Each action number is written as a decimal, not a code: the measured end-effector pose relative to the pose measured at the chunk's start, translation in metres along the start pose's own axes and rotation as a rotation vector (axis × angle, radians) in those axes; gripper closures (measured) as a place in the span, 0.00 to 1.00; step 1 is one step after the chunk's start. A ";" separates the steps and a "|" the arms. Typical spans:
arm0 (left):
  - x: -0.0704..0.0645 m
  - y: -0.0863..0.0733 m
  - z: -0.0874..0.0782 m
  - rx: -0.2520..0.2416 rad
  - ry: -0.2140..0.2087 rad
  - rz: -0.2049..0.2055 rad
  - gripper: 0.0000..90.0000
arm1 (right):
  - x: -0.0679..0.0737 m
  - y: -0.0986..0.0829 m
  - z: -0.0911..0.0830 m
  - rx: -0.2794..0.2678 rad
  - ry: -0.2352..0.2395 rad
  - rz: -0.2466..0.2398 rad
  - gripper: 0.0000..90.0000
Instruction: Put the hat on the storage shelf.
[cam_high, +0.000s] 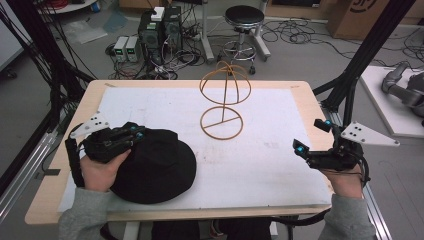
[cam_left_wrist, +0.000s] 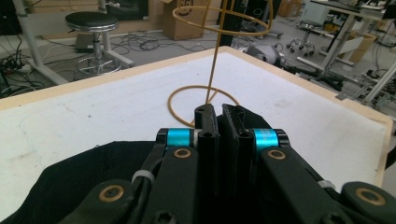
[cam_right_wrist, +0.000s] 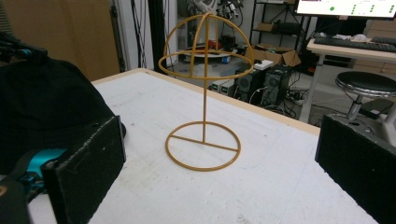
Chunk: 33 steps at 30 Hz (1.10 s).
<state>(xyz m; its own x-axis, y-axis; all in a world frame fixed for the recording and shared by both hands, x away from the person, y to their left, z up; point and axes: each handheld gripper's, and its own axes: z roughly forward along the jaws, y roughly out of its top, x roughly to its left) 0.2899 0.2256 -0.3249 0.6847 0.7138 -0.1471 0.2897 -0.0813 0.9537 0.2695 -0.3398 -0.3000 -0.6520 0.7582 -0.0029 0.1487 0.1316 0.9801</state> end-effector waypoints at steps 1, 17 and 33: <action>0.000 0.001 -0.001 -0.003 -0.005 0.000 0.94 | 0.000 0.000 0.000 0.001 0.001 0.000 0.01; -0.011 0.021 -0.024 -0.074 0.000 0.000 0.94 | -0.005 -0.002 0.006 0.012 0.025 0.012 0.01; -0.021 0.060 -0.030 -0.135 0.032 0.049 0.94 | -0.013 0.000 0.003 -0.001 0.059 0.037 0.01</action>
<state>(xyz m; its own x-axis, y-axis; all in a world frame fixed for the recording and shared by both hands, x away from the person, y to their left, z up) 0.2730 0.2266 -0.2566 0.6738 0.7331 -0.0931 0.1621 -0.0237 0.9865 0.2805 -0.3475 -0.3005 -0.6886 0.7238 0.0445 0.1727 0.1041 0.9794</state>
